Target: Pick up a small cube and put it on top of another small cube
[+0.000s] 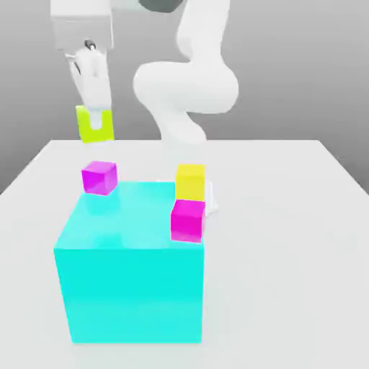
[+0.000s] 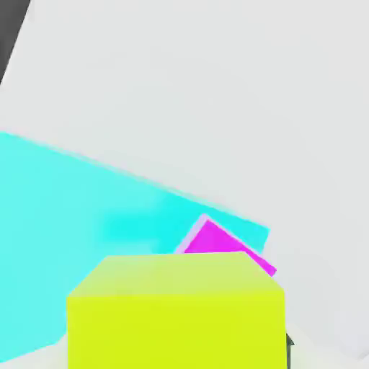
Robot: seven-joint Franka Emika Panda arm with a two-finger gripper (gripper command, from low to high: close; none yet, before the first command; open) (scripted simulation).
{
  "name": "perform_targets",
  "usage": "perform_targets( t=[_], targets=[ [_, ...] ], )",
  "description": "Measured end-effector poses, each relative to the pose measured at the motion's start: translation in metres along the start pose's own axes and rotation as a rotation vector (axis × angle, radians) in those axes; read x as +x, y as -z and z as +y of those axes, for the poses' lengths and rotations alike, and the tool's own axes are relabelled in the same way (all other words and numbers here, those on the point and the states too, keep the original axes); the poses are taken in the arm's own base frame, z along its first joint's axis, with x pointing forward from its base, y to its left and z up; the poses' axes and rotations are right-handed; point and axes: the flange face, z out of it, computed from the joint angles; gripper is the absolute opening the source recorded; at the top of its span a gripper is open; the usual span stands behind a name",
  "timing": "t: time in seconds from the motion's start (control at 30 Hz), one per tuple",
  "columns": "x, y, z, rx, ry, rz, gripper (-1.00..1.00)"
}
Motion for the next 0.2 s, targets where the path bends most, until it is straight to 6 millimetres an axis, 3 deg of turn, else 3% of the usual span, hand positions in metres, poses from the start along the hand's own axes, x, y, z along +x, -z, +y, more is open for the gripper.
perform_targets(
  t=[0.07,0.1,0.2],
  targets=[
    [0.001,-0.026,0.002,0.000,-0.007,0.000,-1.00],
    [0.001,-0.035,0.002,0.000,-0.009,-0.001,1.00],
    [0.001,-0.035,0.002,0.000,-0.009,-0.001,1.00]
  ],
)
